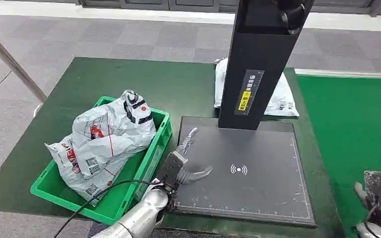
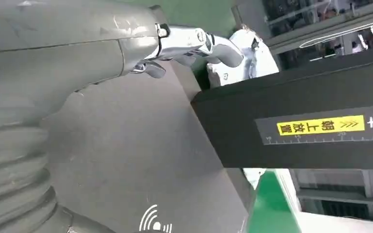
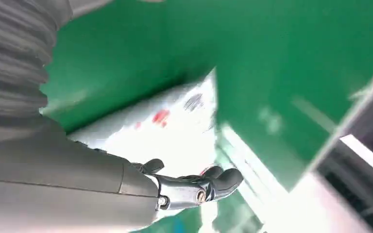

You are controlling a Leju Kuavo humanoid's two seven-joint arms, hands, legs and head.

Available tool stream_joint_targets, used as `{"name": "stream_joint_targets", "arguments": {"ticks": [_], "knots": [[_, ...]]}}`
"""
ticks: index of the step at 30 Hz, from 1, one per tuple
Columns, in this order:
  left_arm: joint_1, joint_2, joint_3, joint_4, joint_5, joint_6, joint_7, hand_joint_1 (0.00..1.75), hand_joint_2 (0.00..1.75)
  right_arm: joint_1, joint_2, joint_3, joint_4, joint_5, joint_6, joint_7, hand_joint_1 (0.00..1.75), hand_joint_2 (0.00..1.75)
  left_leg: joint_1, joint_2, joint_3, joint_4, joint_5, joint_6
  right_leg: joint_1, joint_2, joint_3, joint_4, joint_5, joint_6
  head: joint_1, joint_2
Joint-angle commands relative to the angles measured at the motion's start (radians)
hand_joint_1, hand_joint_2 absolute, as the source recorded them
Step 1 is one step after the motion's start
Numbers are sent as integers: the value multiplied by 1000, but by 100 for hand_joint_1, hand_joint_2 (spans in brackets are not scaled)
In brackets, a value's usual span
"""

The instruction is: Moved the parcel from conveyor to table for the left to box.

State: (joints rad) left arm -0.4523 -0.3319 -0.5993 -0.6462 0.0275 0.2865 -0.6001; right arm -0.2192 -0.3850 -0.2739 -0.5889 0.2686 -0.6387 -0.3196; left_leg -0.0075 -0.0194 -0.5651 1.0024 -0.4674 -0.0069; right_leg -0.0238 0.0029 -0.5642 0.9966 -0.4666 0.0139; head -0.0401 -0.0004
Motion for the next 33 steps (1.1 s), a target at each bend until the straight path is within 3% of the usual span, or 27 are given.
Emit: {"name": "stream_joint_targets", "arguments": {"ticks": [1,2,5,7,13,15,18,20,21,22,23,24,26,33], "knots": [[-10,45,-15,-17,18,-33,-2,0,175,-10,-117,-169,251,56,-49,118,0,175,1,-1,1,-1,0,-1,1,-2,1,-1,0,-1,0,0],[-11,45,-16,-15,19,-35,-2,0,175,-4,-122,-174,253,70,-59,132,0,175,2,-2,1,-1,0,-1,2,-3,2,-2,0,-2,0,0],[-19,44,-22,-11,25,-45,-4,0,175,54,-137,-294,232,319,-59,283,0,175,1,-2,0,-1,0,-1,1,-3,1,-2,0,-1,0,0],[-26,44,-25,-9,29,-51,-3,0,175,69,-157,-306,283,359,-52,325,0,175,1,-3,0,-1,0,0,1,-4,1,-1,-1,-1,0,0],[-28,44,-25,-8,31,-51,-2,0,175,70,-152,-312,280,363,-54,322,0,175,1,0,-1,0,-1,0,1,-1,0,-1,0,-1,0,0],[-29,44,-28,-9,33,-55,-4,0,175,71,-160,-308,298,392,-33,377,0,175,2,3,0,-1,-1,0,3,1,0,-3,1,-2,0,0],[-31,48,-37,-24,38,-61,4,0,175,107,-180,-269,331,499,46,537,0,175,3,2,0,-1,0,0,3,-1,1,-4,2,-2,0,0],[-37,56,-43,-30,44,-67,15,0,175,122,-181,-296,331,493,176,552,0,175,2,-1,0,-1,0,0,3,-3,1,-3,0,-2,0,0],[-44,61,-47,-27,51,-71,17,0,175,121,-181,-314,335,480,307,545,0,175,2,0,0,0,-1,0,2,-2,0,-2,0,-1,0,0],[-49,64,-49,-22,57,-73,14,0,175,120,-176,-347,329,451,381,518,75,175,2,-1,0,-1,0,0,2,-3,1,-3,0,-2,0,0],[-53,68,-48,-20,59,-75,14,0,175,123,-170,-352,324,449,384,513,175,175,3,0,0,0,0,0,3,-2,1,-3,0,-1,0,0],[-60,70,-53,-11,69,-81,6,0,175,120,-174,-355,330,452,498,500,175,175,2,-1,0,-1,0,0,2,-2,1,-2,0,-1,0,0],[-61,78,-52,-16,84,-77,3,0,175,103,-165,-365,314,465,583,448,175,175,2,3,1,-1,-1,0,3,1,1,-3,1,-1,-1,0],[-39,87,-49,-57,74,-66,25,0,175,37,-131,-344,272,508,660,320,175,175,7,10,0,2,-1,3,8,7,4,-7,5,1,0,0]]}}
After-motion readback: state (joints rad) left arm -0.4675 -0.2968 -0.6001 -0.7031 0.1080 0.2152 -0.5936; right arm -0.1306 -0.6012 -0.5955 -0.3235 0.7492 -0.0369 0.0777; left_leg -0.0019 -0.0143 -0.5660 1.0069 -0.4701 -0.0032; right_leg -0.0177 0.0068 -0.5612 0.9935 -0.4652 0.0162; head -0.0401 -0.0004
